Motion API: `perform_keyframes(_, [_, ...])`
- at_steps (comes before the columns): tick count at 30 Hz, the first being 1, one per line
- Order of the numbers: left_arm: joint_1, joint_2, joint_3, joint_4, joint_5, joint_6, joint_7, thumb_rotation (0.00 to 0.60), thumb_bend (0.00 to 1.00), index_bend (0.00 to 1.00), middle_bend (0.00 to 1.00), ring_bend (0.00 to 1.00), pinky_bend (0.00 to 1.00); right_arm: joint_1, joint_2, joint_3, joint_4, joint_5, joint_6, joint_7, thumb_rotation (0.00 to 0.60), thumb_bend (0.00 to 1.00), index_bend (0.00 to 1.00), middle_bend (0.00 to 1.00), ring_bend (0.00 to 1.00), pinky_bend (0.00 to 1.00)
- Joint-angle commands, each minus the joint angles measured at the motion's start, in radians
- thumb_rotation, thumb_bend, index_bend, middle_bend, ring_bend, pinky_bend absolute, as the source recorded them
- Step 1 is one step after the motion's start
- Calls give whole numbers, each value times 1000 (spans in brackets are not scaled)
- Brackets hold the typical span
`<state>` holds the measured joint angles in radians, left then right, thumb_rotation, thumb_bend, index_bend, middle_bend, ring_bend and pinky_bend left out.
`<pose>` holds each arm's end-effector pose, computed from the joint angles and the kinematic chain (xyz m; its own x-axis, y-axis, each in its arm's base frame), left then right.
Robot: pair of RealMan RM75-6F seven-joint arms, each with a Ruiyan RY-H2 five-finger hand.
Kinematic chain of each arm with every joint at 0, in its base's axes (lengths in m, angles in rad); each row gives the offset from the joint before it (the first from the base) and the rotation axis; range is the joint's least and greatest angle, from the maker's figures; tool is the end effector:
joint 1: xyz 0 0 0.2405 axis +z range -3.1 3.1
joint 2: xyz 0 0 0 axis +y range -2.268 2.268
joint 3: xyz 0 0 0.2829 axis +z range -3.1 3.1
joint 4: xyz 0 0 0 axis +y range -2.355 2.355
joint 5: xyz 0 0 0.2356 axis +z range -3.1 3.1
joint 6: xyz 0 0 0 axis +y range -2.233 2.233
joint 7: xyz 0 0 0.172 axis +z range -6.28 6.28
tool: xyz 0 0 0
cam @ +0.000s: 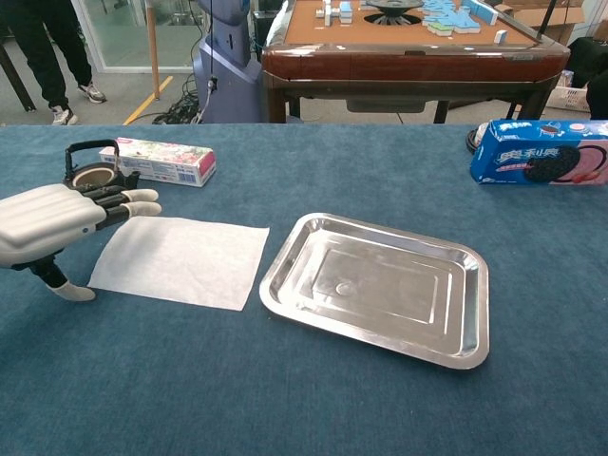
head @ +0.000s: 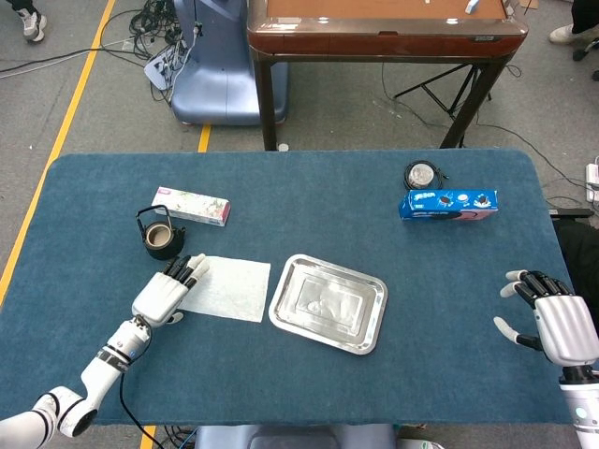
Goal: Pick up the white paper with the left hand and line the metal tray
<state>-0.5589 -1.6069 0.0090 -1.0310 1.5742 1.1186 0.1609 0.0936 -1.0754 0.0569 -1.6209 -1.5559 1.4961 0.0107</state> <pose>-0.2857 0.3583 -0.0435 0.7151 0.0680 0.6957 0.6319 -0.4884 -0.6018 -0.3345 -0.2176 0.1608 0.4199 0.0216 0.9073 -0.9045 -0.0726 0.4203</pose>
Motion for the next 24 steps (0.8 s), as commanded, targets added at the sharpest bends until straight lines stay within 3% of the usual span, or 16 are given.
perform_keyframes(1, [1, -8, 0, 11, -2, 3, -8, 600, 39, 17, 0, 0, 81, 0, 0, 0, 0, 0, 0, 0, 600, 204, 447, 317, 240, 305])
perform_keyframes(24, [0, -44, -18, 49, -24, 14, -14, 600, 39, 17, 0, 0, 81, 0, 1, 1, 0, 1, 1, 1, 600, 204, 447, 317, 240, 305])
